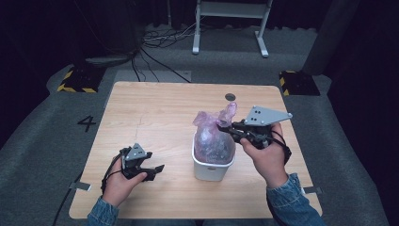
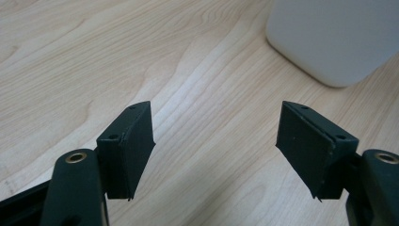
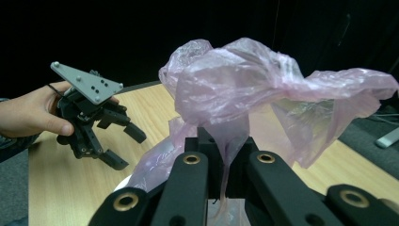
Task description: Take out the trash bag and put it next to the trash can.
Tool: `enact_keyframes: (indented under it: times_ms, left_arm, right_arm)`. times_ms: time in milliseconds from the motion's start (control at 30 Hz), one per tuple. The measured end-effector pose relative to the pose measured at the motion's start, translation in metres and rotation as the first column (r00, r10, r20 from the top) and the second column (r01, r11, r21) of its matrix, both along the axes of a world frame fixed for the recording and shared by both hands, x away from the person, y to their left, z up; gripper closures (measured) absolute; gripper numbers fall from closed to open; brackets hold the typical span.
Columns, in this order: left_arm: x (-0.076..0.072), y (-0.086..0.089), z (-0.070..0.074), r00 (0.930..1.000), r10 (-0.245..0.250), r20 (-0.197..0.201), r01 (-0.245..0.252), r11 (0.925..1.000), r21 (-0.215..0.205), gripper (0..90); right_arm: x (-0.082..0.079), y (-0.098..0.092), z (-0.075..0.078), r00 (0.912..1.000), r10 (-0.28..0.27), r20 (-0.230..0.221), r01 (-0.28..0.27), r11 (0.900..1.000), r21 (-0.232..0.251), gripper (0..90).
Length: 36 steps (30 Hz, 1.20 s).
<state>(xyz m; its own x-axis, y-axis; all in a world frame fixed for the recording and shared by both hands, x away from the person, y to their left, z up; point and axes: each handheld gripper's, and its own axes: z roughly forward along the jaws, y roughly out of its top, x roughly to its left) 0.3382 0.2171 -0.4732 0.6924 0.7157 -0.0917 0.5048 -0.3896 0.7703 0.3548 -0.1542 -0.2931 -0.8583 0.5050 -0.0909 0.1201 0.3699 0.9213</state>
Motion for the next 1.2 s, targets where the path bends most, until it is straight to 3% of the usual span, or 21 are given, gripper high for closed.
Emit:
enact_keyframes:
  times_ms: [267, 467, 867, 1200]
  left_arm:
    - [0.001, 0.009, -0.005, 0.9997, 0.009, 0.021, -0.01, 0.9995, 0.029, 26.7]
    - [0.0, 0.011, -0.007, 0.9998, 0.016, 0.015, -0.017, 0.9994, 0.029, 26.7]
    - [-0.001, 0.019, -0.012, 0.9994, 0.034, 0.006, -0.034, 0.9987, 0.037, 26.7]
    - [0.0, 0.021, -0.016, 0.9994, 0.034, 0.0, -0.034, 0.9981, 0.051, 26.7]
  right_arm:
    - [0.0, -0.003, 0.019, 0.9996, -0.005, 0.027, 0.005, 1.0, 0.011, 88.6]
    - [-0.002, -0.008, 0.036, 0.9988, -0.008, 0.049, 0.006, 0.999, 0.042, 88.5]
    - [-0.016, -0.025, 0.073, 0.9904, -0.053, 0.128, 0.046, 0.998, 0.053, 88.5]
    - [-0.019, -0.05, 0.08, 0.9824, -0.114, 0.148, 0.112, 0.994, 0.019, 88.4]
